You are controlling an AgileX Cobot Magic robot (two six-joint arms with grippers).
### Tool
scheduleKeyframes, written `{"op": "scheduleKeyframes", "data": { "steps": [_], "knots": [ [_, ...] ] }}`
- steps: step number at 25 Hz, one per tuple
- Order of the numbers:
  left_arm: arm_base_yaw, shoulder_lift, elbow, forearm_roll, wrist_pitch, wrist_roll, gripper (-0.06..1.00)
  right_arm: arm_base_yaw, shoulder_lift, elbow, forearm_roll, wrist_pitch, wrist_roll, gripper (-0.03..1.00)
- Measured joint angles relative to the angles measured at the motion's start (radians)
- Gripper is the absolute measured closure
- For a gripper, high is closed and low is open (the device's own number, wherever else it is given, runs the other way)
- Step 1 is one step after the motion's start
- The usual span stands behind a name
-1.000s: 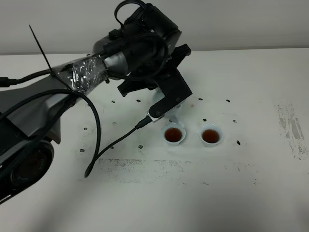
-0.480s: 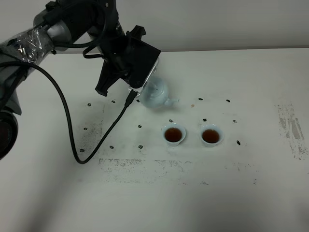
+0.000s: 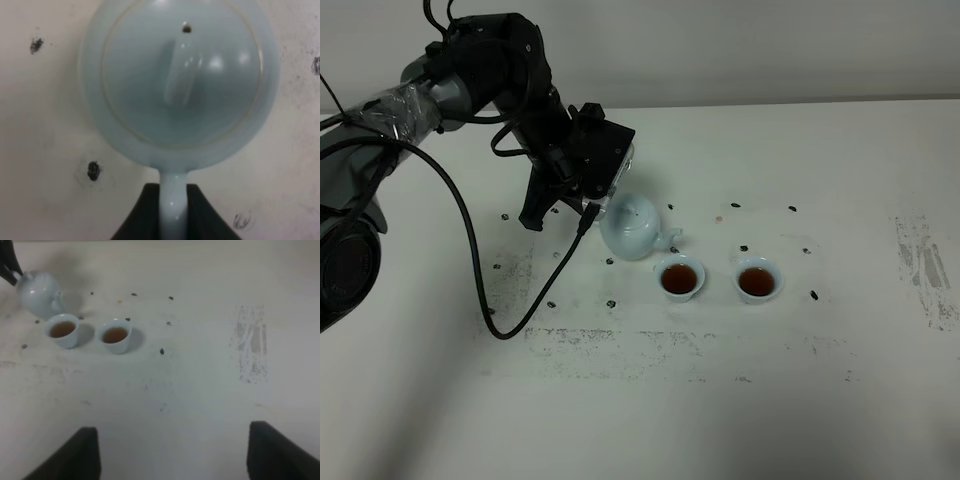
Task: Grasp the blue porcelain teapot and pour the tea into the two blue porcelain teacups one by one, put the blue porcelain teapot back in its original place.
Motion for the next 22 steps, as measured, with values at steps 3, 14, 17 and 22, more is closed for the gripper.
{"op": "scheduleKeyframes", "data": {
  "steps": [3, 14, 17, 22],
  "knots": [
    [0.001, 0.001, 0.0, -0.004, 0.0, 0.001, 0.94, 0.0, 0.0, 0.0, 0.0, 0.0, 0.0, 0.38],
    [0.001, -0.028, 0.0, -0.012, 0.038, 0.001, 0.94, 0.0, 0.0, 0.0, 0.0, 0.0, 0.0, 0.38],
    [0.006, -0.074, 0.0, -0.022, 0.068, -0.008, 0.94, 0.0, 0.0, 0.0, 0.0, 0.0, 0.0, 0.38],
    [0.022, -0.167, 0.0, -0.032, 0.069, -0.036, 0.94, 0.0, 0.0, 0.0, 0.0, 0.0, 0.0, 0.38]
  ]
}}
